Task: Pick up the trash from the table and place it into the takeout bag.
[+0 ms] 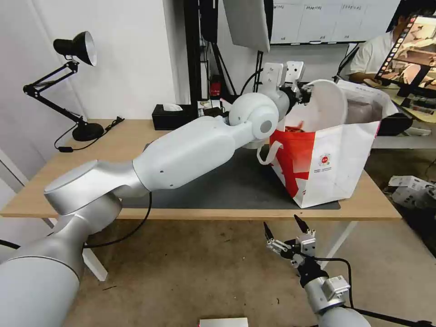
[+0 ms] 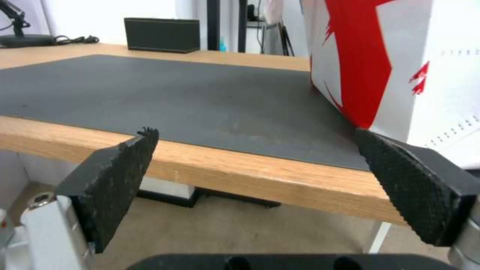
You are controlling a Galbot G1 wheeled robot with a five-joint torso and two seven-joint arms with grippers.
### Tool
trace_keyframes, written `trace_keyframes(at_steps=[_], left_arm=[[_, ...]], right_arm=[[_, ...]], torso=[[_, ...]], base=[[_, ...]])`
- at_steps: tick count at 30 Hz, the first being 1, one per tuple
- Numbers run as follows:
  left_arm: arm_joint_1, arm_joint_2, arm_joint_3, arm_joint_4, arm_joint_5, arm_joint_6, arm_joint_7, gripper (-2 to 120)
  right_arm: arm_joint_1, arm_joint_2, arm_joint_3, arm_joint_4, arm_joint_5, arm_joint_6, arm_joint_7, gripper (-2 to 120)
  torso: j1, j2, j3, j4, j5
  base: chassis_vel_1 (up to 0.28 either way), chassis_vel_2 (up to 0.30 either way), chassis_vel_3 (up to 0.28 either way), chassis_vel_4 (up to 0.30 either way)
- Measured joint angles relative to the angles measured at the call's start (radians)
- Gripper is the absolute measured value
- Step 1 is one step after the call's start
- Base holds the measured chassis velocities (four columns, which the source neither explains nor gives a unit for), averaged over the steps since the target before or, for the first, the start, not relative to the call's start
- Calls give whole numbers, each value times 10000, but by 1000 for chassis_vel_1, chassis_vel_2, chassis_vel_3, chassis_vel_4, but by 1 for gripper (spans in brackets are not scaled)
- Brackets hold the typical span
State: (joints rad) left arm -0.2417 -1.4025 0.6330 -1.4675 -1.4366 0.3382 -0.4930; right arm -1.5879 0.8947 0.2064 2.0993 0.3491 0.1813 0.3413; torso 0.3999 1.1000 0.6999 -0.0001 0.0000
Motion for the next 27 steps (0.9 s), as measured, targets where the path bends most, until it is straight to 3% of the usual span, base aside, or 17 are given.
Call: trace_keyframes(at_steps=[5, 12, 14, 16, 22, 25, 27], left_arm=[[-37, -53, -42, -28, -163, 108, 17, 61], [-101, 81, -39, -152, -272, 146, 8, 91], [-101, 146, -38, -193, -273, 133, 7, 93], [-70, 541, 94, -360, -47, -84, 9, 99], [303, 1403, 210, -882, 661, -441, 19, 100], [1012, 2515, 12, -1867, 1476, -700, -16, 100], [1281, 2907, -90, -2238, 1720, -807, -60, 100]], right_arm=[[0, 0, 0, 0, 0, 0, 0, 100], [0, 0, 0, 0, 0, 0, 0, 100], [0, 0, 0, 0, 0, 0, 0, 100], [0, 0, 0, 0, 0, 0, 0, 100], [0, 0, 0, 0, 0, 0, 1, 100], [0, 1, 1, 0, 0, 0, 1, 100], [0, 0, 0, 0, 0, -1, -1, 100]], torso=[[0, 0, 0, 1, 0], [0, 0, 0, 0, 0], [0, 0, 0, -1, 0], [0, 0, 0, 0, 0], [0, 0, 0, 0, -1], [1, 0, 1, 2, -3], [1, 0, 1, 0, -3]], base=[[0, 0, 0, 0], [0, 0, 0, 0], [0, 0, 0, 0], [0, 0, 0, 0], [0, 0, 0, 0], [0, 0, 0, 0], [0, 0, 0, 0]])
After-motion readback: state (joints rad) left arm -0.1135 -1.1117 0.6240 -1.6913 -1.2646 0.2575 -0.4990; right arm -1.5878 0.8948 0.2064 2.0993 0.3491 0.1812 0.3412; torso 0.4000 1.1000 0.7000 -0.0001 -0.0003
